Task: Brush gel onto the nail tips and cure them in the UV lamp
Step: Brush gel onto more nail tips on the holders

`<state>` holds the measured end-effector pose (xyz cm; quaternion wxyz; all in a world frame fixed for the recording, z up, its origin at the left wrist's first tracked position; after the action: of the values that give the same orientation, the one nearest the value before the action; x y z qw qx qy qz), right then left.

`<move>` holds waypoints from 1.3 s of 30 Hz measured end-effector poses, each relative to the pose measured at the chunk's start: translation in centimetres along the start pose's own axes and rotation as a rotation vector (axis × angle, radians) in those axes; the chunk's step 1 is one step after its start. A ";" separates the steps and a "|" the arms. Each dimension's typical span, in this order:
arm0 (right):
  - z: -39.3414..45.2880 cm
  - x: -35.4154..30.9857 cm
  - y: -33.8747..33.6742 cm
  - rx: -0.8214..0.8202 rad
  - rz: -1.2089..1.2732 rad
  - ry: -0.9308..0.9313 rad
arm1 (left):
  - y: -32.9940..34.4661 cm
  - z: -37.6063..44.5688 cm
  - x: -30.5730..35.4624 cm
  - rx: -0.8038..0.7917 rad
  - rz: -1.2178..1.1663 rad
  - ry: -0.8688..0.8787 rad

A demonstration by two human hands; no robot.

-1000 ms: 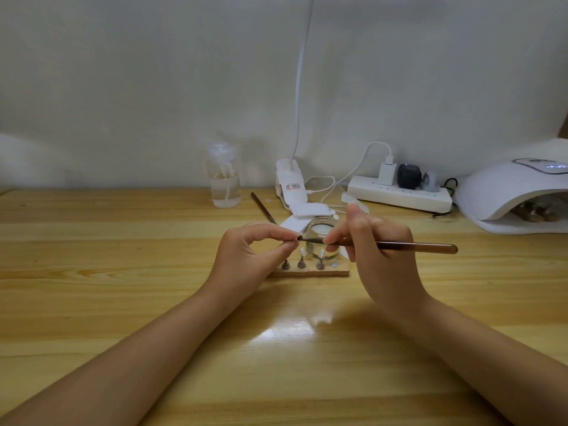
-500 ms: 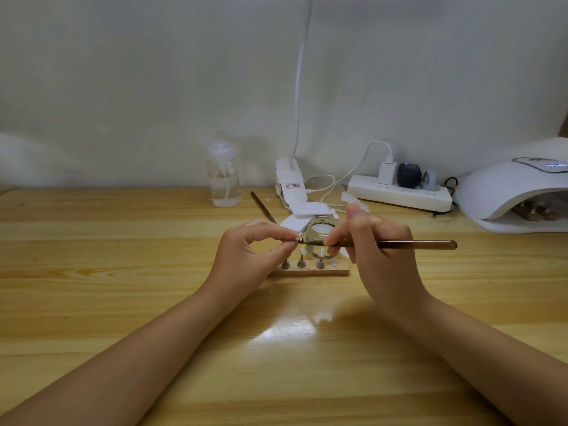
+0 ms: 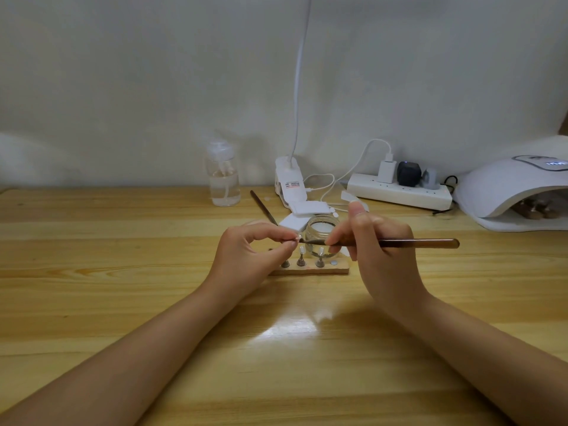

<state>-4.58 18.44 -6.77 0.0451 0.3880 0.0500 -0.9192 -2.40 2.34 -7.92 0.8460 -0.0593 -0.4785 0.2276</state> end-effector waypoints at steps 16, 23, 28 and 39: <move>-0.2 0.1 0.0 0.054 0.014 0.046 | 0.0 -0.1 0.3 -0.013 -0.031 -0.004; -0.2 0.3 0.1 0.002 -0.069 -0.007 | 0.0 0.0 0.2 -0.023 -0.016 0.003; -0.3 0.2 0.0 0.023 -0.032 0.035 | 0.0 0.0 0.1 -0.012 0.004 -0.001; -0.2 0.5 0.0 -0.010 -0.101 -0.046 | 0.0 0.0 0.0 -0.010 0.017 -0.024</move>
<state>-4.79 18.49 -7.29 0.0016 0.3634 0.0731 -0.9288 -2.42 2.35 -7.85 0.8380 -0.0649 -0.4892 0.2329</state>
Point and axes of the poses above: each hand's wrist, its own z-axis towards the middle knuckle, its own y-axis out of the palm, x = y × z, the point moved 1 cm from there along z, towards the middle knuckle, and after that the axes turned 1 degree about z, right-handed, at the moved point
